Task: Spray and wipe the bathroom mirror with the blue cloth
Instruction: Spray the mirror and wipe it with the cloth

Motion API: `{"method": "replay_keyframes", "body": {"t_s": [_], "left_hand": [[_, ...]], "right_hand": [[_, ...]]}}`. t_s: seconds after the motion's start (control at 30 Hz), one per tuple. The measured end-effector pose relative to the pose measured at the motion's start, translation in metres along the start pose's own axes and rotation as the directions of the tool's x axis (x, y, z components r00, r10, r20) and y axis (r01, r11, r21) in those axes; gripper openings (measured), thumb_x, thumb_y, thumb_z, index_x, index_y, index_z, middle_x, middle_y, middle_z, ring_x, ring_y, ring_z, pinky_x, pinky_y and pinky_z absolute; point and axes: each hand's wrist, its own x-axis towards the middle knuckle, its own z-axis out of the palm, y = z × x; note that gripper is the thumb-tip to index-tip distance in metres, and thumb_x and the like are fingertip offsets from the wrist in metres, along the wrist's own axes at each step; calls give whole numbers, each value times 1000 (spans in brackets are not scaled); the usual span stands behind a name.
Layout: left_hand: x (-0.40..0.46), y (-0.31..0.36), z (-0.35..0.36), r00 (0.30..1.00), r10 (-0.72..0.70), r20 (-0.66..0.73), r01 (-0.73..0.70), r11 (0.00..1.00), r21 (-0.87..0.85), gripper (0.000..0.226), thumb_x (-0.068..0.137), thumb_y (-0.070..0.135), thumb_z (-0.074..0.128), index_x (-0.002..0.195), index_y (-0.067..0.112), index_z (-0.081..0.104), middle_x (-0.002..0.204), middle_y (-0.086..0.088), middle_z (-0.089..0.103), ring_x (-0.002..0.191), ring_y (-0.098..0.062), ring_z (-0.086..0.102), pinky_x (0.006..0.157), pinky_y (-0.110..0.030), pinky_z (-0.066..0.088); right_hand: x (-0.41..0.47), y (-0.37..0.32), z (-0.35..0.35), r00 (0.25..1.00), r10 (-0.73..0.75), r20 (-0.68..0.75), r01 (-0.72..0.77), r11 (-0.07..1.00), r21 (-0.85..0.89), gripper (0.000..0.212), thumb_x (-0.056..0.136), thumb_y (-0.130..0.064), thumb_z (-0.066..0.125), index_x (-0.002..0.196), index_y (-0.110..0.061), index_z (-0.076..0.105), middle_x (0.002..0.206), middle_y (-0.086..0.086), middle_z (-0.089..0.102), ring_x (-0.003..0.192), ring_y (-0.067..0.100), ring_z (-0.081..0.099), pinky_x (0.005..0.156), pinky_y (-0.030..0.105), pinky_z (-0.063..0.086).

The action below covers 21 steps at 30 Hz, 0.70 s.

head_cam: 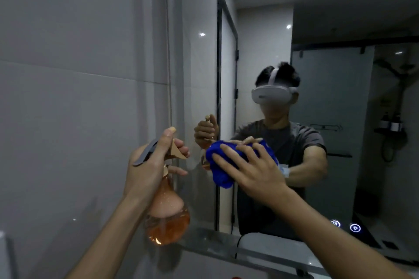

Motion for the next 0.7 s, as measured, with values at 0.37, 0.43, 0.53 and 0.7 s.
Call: {"method": "replay_keyframes", "body": {"t_s": [0.37,0.43,0.53,0.7], "left_hand": [[-5,-10,-12,994,-20,-111,22,1000,18,39,91,42,63,81,5,73,73,-17,72,74,-33,72,62,-43,57],[-5,-12,-12,994,-29,-107,32,999,20,40,90,44,64,78,7,73,70,-16,71,68,-35,69,62,-44,54],[-7,-11,-16,995,-35,-97,33,999,-15,34,82,51,67,73,19,76,69,-15,70,67,-36,67,62,-46,53],[-13,-6,-24,997,-9,-79,6,999,-38,35,78,50,64,77,17,77,79,-15,74,82,-32,73,66,-43,57]], "right_hand": [[23,93,-30,922,320,-218,-358,919,-165,44,99,-17,39,142,-12,49,139,15,55,97,37,55,79,46,41],[23,93,-29,922,318,-222,-360,915,-184,44,100,-18,40,142,-12,50,138,15,55,98,37,54,79,47,41],[25,91,-27,915,331,-230,-375,908,-185,48,95,-16,47,143,-13,48,139,14,55,99,37,53,80,47,40],[52,89,-25,884,417,-211,-456,869,-193,57,91,-21,54,146,-15,41,139,13,52,104,36,49,81,45,37]]}}
